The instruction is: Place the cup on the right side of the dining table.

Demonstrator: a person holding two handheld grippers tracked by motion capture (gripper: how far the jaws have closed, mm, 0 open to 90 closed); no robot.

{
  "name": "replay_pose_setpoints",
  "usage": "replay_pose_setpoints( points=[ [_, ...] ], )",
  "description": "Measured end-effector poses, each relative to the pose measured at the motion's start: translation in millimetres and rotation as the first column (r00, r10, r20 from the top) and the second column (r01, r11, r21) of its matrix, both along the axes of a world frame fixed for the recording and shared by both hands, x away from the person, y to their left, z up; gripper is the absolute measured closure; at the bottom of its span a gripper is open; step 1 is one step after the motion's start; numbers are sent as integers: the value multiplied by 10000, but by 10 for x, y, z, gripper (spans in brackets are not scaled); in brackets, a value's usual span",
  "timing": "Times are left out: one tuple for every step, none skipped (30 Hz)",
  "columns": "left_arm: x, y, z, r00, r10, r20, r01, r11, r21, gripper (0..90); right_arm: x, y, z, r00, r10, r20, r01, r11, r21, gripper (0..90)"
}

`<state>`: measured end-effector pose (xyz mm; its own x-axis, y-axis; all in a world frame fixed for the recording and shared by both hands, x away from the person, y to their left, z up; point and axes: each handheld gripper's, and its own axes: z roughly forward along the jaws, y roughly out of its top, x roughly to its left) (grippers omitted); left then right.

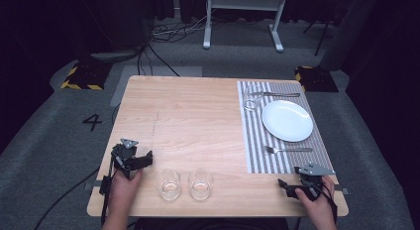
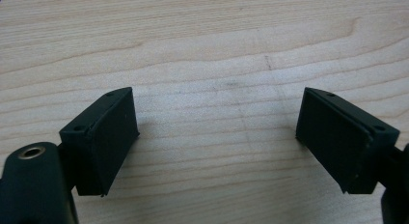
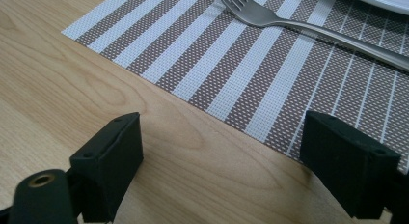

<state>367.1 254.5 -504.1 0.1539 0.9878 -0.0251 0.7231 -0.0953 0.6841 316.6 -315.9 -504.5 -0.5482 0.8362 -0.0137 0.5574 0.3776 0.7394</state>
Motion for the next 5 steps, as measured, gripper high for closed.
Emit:
replay_pose_setpoints(
  points=[
    [0,0,0,10000,1,1,-1,10000,-1,148,0,0,0,10000,2,-1,-2,10000,0,154],
    [0,0,0,10000,1,0,-1,10000,-1,149,0,0,0,10000,2,-5,-2,10000,3,154],
    [0,0,0,10000,1,1,-1,10000,0,148,1,-1,0,10000,7,-1,-7,10000,-1,154],
    [0,0,0,10000,-1,1,1,10000,-2,149,1,-1,0,10000,9,0,-9,10000,-3,154],
    [0,0,0,10000,3,2,-3,10000,-2,149,1,-1,0,10000,9,-3,-9,10000,-3,154]
  ],
)
